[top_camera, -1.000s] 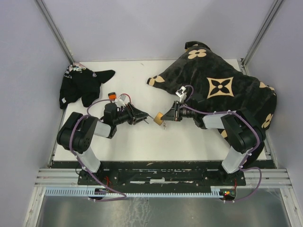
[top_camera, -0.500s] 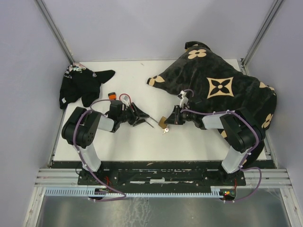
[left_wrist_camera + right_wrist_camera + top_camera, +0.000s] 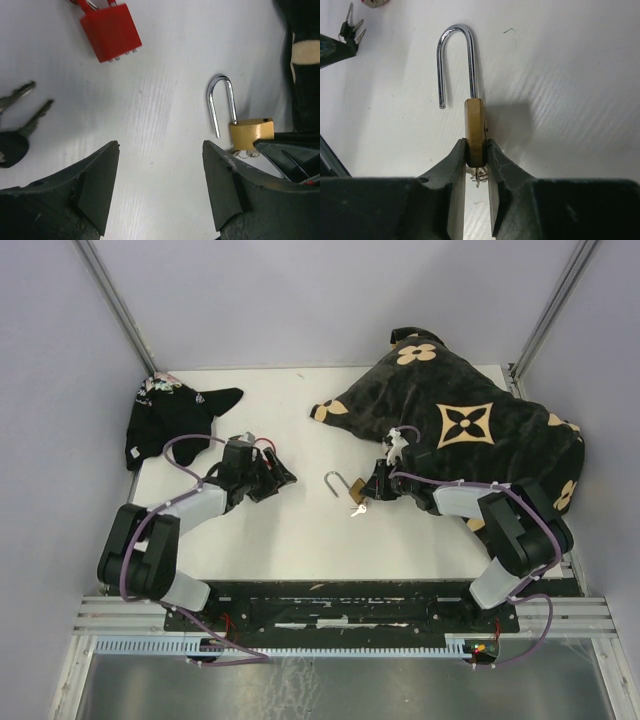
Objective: Unlock with the key
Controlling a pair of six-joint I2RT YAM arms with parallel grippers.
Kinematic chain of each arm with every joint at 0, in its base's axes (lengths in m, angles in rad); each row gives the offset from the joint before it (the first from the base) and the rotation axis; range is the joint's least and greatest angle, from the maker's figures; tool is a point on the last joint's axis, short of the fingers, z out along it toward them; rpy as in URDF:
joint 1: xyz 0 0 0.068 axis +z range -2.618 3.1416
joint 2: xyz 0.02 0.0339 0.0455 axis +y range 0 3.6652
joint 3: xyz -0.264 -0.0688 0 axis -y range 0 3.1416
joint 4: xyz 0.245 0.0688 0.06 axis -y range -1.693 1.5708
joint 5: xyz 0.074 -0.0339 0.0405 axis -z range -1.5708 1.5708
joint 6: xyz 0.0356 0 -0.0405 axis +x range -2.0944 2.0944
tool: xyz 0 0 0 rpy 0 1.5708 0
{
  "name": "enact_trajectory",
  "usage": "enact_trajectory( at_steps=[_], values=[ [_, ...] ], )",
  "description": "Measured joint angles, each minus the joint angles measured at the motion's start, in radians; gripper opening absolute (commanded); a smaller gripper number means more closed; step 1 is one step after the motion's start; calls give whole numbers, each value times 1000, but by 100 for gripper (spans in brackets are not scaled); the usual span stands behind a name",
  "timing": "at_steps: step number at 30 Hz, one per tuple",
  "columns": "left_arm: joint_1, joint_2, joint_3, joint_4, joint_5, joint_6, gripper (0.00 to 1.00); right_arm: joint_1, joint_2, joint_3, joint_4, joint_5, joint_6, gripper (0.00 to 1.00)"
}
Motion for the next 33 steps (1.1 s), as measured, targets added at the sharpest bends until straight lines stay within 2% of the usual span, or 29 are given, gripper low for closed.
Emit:
enact_trajectory(
  at_steps=[6, 8, 15, 24, 33],
  values=[
    [1, -95, 74, -182, -175, 43, 79, -3, -32, -5, -50, 125, -25, 51],
    [1, -101, 96, -230, -218, 49, 80, -4, -53, -16, -79, 171, -43, 60],
    [5, -82, 195, -392, -336, 70, 81, -5, -196, -88, -85, 261, -85, 76],
    [40, 117, 428, -526, -440, 100, 82, 34, -273, -127, -53, 310, -122, 85],
    [168, 444, 805, -645, -513, 150, 82, 110, -304, -127, -56, 395, -181, 88]
  ],
)
